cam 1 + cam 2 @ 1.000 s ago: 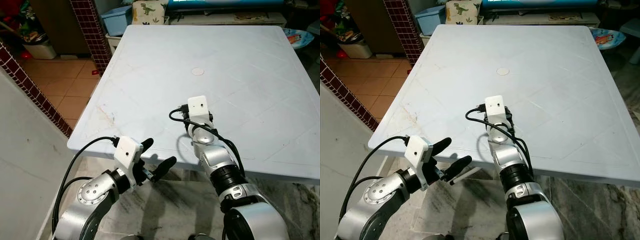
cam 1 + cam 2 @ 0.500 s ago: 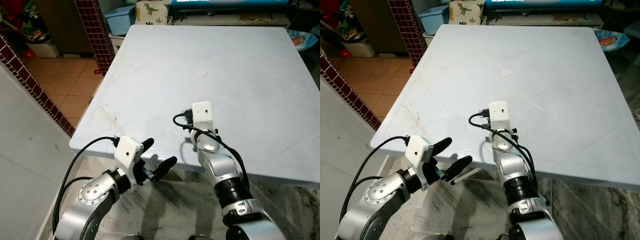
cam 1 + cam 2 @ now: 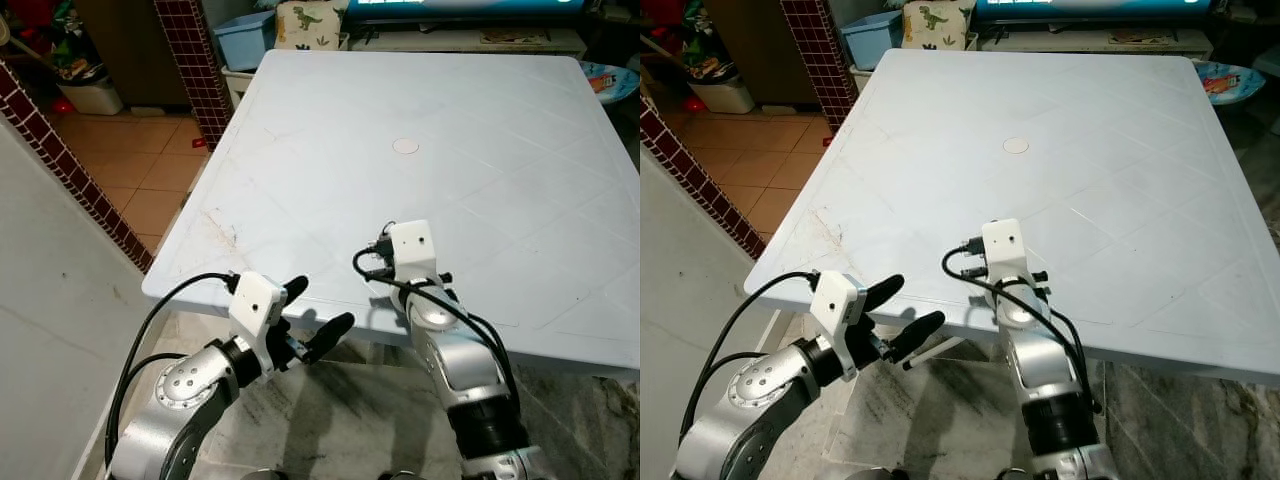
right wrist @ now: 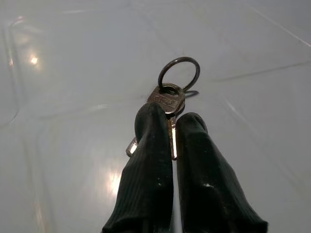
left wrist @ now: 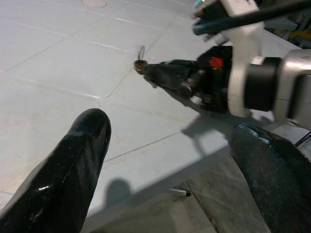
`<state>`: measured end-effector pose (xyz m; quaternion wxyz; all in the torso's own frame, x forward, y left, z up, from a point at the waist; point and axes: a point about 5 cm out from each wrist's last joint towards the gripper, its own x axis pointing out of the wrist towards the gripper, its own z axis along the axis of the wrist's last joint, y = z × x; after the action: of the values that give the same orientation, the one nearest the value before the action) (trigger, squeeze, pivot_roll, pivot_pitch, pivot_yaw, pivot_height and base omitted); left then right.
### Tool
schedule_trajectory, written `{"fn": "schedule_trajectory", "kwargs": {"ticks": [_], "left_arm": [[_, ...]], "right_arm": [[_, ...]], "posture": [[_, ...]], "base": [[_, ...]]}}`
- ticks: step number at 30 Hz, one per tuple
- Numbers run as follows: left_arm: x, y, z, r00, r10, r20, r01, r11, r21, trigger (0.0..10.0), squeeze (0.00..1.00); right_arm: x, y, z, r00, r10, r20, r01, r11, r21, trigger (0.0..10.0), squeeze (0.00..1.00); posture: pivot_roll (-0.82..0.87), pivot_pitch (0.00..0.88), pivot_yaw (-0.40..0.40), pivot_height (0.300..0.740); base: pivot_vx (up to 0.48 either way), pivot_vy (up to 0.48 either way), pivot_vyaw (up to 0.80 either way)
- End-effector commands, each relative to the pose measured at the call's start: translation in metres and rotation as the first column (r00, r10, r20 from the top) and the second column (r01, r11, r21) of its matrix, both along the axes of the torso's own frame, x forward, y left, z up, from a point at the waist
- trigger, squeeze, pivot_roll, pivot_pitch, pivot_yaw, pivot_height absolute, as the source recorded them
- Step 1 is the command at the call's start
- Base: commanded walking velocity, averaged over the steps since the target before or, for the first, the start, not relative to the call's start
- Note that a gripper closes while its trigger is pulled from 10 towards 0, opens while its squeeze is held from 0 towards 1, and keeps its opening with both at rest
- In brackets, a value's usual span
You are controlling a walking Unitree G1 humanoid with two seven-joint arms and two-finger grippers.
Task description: Hang keys on a hook
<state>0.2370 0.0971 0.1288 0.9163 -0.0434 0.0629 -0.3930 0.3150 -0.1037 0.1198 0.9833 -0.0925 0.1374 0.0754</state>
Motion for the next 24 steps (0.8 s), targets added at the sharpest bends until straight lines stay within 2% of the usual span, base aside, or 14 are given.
{"fn": "schedule_trajectory", "kwargs": {"ticks": [1, 5, 7, 9, 12, 15, 18, 21, 24], "left_arm": [[-0.001, 0.000, -0.001, 1.000, -0.016, -0.006, 0.016, 1.000, 0.012, 10.0, 0.00], [0.001, 0.001, -0.001, 1.000, -0.016, -0.005, 0.016, 1.000, 0.013, 10.0, 0.00], [0.001, 0.001, -0.001, 1.000, -0.016, -0.005, 0.016, 1.000, 0.013, 10.0, 0.00], [0.002, 0.000, -0.001, 1.000, -0.016, -0.005, 0.016, 1.000, 0.011, 10.0, 0.00], [0.002, 0.000, -0.001, 1.000, -0.017, -0.004, 0.017, 1.000, 0.011, 10.0, 0.00], [0.003, -0.001, -0.001, 1.000, -0.017, 0.000, 0.017, 1.000, 0.011, 10.0, 0.00], [0.004, 0.000, -0.001, 1.000, -0.016, 0.002, 0.016, 1.000, 0.011, 10.0, 0.00], [0.004, 0.002, 0.000, 1.000, -0.010, 0.007, 0.010, 1.000, 0.013, 10.0, 0.00], [0.004, 0.003, 0.000, 1.000, -0.007, 0.008, 0.007, 1.000, 0.015, 10.0, 0.00]], "right_arm": [[-0.015, -0.004, -0.026, 0.989, 0.002, -0.149, -0.007, 1.000, -0.029, 0.0, 0.00], [-0.032, -0.015, -0.023, 0.988, 0.006, -0.155, -0.013, 0.999, -0.045, 0.0, 0.00], [-0.034, -0.016, -0.022, 0.988, 0.006, -0.156, -0.014, 0.999, -0.049, 0.0, 0.00], [-0.040, -0.021, -0.017, 0.994, 0.028, -0.110, -0.039, 0.994, -0.098, 0.0, 0.00], [-0.041, -0.022, -0.012, 0.998, 0.033, -0.058, -0.040, 0.991, -0.131, 0.0, 0.00], [-0.037, -0.021, 0.003, 0.998, 0.051, 0.048, -0.040, 0.977, -0.208, 0.0, 0.00], [-0.036, -0.019, 0.009, 0.995, 0.056, 0.082, -0.035, 0.972, -0.232, 0.0, 0.00], [-0.032, -0.016, 0.024, 0.980, 0.065, 0.188, -0.013, 0.963, -0.269, 0.0, 0.00], [-0.031, -0.014, 0.030, 0.969, 0.082, 0.235, -0.010, 0.955, -0.295, 0.0, 0.00]], "posture": [[0.05, 0.132, 0.083, 0.740], [0.04, 0.131, 0.084, 0.740], [0.04, 0.131, 0.084, 0.740], [0.04, 0.130, 0.087, 0.740], [0.03, 0.130, 0.088, 0.740], [0.03, 0.128, 0.090, 0.740], [0.04, 0.126, 0.091, 0.740], [0.04, 0.125, 0.092, 0.740], [0.05, 0.126, 0.093, 0.740]], "base": [[0.000, 0.000, 0.00], [0.000, 0.000, 0.00], [0.000, 0.000, 0.00], [0.000, 0.000, 0.00], [0.000, 0.000, 0.00], [0.000, 0.000, 0.00], [0.000, 0.000, 0.00], [0.000, 0.000, 0.00], [0.000, 0.000, 0.00]]}}
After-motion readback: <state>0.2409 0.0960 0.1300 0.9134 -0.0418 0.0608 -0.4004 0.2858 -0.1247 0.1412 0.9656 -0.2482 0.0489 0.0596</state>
